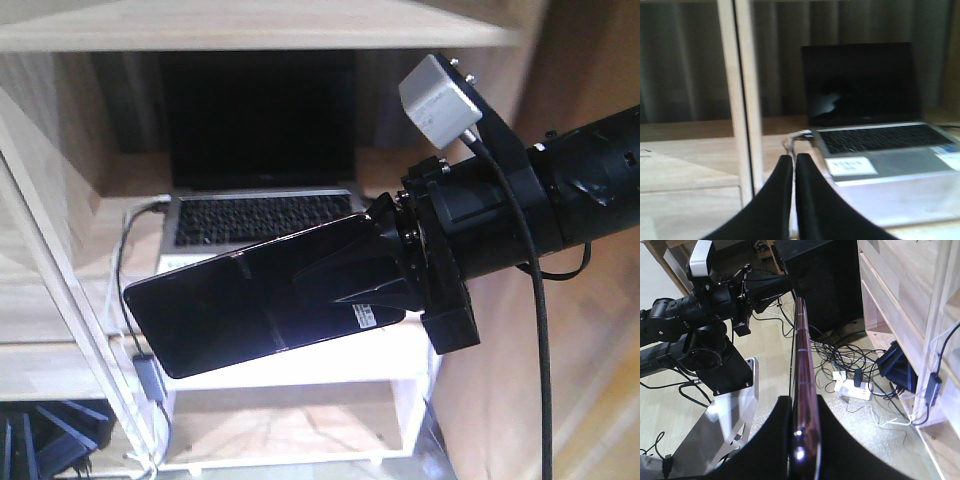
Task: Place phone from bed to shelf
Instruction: 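Raise the held phone above the upper shelf with the right gripper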
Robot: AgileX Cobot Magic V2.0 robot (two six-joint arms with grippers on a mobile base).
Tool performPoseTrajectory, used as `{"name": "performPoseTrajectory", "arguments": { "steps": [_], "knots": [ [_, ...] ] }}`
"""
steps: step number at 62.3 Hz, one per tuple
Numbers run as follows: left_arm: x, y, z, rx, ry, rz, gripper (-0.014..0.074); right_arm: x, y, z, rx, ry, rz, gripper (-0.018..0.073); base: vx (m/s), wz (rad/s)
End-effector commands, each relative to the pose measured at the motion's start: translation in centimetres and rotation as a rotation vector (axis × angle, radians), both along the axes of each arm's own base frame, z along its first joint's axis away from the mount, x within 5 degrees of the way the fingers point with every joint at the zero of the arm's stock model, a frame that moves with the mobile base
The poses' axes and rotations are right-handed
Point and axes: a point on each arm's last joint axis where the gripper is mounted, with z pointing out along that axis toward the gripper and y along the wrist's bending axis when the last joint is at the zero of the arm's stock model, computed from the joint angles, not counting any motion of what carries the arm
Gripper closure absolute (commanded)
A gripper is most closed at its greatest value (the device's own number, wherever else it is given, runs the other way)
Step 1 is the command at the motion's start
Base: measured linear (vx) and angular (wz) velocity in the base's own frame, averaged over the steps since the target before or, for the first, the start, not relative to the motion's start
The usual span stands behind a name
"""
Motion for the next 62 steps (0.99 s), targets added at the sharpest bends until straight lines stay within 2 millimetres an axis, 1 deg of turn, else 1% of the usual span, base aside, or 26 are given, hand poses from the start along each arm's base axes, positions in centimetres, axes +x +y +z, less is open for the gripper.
{"name": "performPoseTrajectory", "arguments": {
  "steps": [1,25,62],
  "knots": [
    [-0.21,0.03,1.53,-0.022,-0.105,0.003,0.0595,-1.24,-0.08,2.21,0.095,-0.006,0.044,0.0562,0.29,0.23],
    [-0.21,0.03,1.53,-0.022,-0.105,0.003,0.0595,-1.21,-0.07,2.21,0.095,-0.007,0.041,0.0562,0.24,0.15],
    [-0.21,0.03,1.53,-0.022,-0.105,0.003,0.0595,-1.21,-0.07,2.21,0.095,-0.007,0.041,0.0562,0.13,-0.02]
  ]
}}
